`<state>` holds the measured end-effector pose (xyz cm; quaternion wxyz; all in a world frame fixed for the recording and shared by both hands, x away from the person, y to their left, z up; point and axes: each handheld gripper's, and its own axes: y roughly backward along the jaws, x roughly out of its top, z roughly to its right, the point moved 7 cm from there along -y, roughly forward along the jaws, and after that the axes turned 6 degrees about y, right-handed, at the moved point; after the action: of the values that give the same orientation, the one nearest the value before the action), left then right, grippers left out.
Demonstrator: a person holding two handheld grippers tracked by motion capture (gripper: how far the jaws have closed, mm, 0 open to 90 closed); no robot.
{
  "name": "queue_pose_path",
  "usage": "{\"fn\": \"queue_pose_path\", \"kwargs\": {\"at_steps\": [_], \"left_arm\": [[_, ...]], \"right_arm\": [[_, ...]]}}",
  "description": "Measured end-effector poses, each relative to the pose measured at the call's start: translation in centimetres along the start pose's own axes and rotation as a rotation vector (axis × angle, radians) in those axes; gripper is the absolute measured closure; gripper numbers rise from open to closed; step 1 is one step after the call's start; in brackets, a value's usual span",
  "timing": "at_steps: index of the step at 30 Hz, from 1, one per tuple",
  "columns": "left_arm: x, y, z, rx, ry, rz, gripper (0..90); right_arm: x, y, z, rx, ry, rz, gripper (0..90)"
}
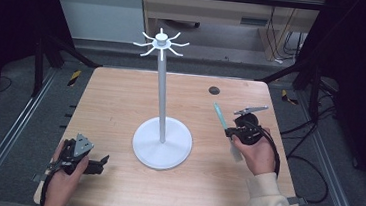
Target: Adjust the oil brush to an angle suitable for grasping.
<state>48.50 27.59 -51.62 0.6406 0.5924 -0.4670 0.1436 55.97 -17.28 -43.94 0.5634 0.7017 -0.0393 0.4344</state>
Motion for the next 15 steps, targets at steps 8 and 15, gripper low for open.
{"fn": "queue_pose_path", "kwargs": {"at_steps": [8,15], "left_arm": [[0.0,-0.1,0.0,-0.002,0.002,-0.003,2.8],[0.1,0.0,0.0,-0.005,0.006,0.004,2.9]], "right_arm": [[3.8,1.6,-0.6,0.016,0.017,0.094,82.6],[5.6,2.9,-0.5,0.012,0.024,0.180,82.6]]}}
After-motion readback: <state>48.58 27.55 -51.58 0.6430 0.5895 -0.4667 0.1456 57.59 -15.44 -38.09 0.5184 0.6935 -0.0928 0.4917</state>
